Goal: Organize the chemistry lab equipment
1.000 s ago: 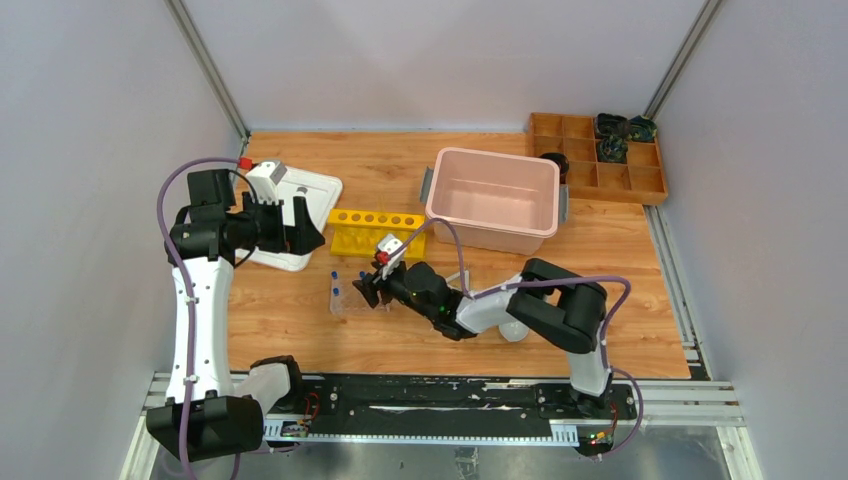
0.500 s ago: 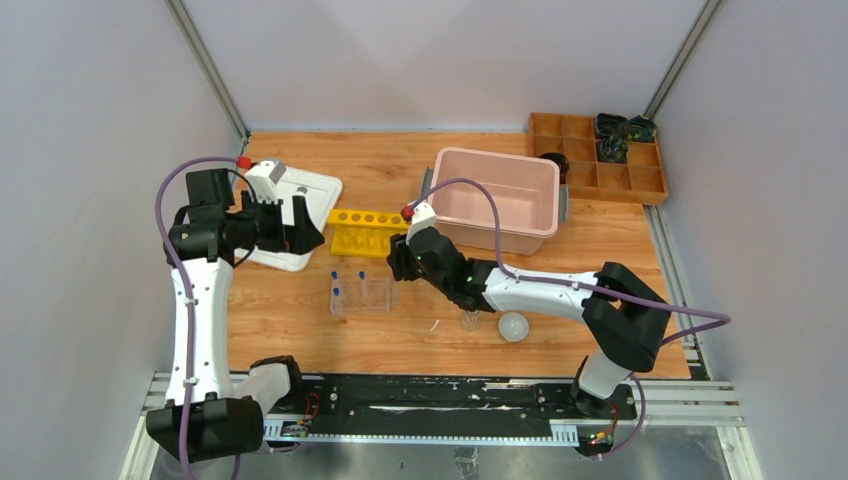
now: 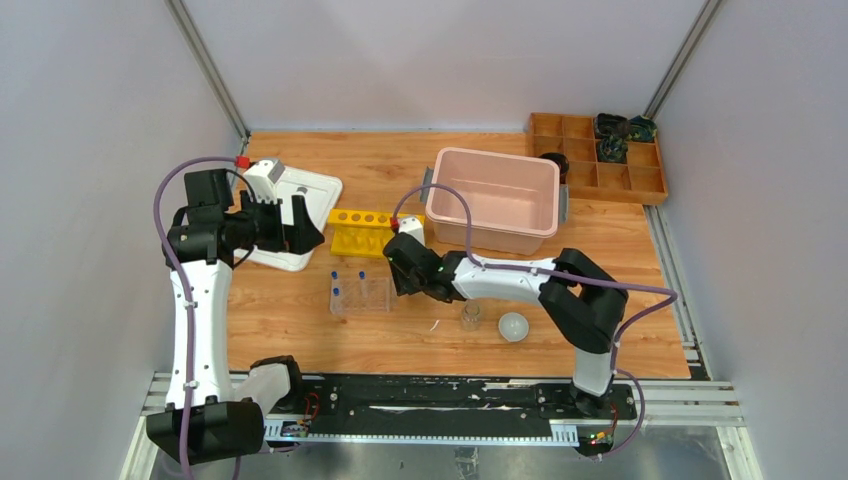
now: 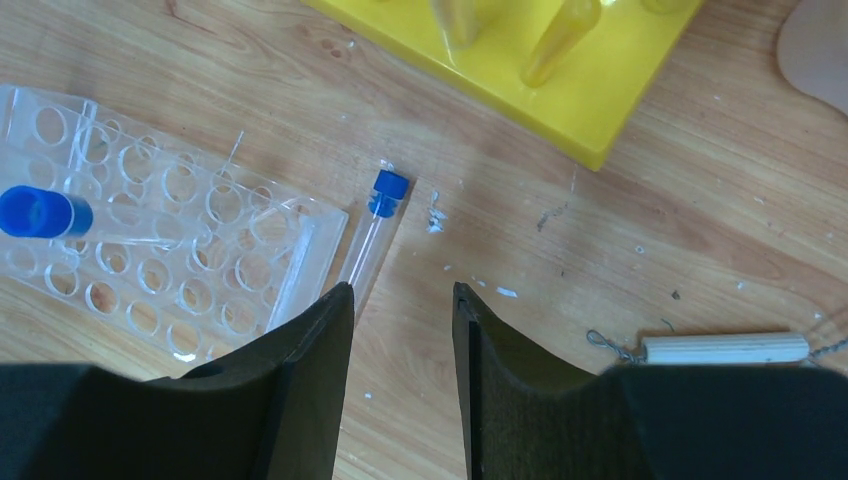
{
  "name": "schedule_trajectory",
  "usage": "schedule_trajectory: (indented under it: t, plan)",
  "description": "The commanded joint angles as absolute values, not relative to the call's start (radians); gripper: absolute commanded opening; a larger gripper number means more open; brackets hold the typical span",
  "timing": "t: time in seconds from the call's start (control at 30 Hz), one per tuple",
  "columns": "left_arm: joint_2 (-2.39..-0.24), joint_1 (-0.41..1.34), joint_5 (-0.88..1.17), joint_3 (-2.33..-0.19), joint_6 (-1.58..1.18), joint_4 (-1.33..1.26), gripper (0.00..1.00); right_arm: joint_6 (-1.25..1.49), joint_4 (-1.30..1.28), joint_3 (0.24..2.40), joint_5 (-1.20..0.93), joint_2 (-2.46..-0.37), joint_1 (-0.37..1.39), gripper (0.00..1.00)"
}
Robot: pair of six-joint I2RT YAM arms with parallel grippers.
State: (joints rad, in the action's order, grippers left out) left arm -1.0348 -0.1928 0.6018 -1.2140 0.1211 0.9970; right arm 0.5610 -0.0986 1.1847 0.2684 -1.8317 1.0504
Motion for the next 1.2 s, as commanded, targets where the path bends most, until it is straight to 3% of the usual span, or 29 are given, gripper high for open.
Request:
schedule_trajectory:
  t: [0.0, 0.47, 0.63, 0.8, 1.17]
  plan:
    - [-1.019, -0.189, 0.612, -1.246, 0.119, 0.992, 1.0, 0.586, -0.157, 1.246, 0.264, -1.881, 1.047, 0.45]
    - [-1.016, -0.188, 0.611, -1.247, 0.127, 0.992, 1.0, 0.584, -0.169, 1.325, 0.28, -1.993, 1.035, 0.41]
    - [-1.014, -0.189, 0.618, -1.245, 0.126, 0.992, 1.0, 0.591, -0.185, 1.318, 0.296, -1.992, 1.031, 0.26]
    - [-1.003, -0.189, 0.638, -1.239, 0.127, 0.992, 1.0, 0.597, -0.203, 1.298, 0.275, -1.954, 1.021, 0.02]
    - [-0.951, -0.188, 0.775, -1.199, 0.151, 0.991, 0.98, 0.61, 0.007, 1.231, 0.273, -1.618, 1.046, 0.0]
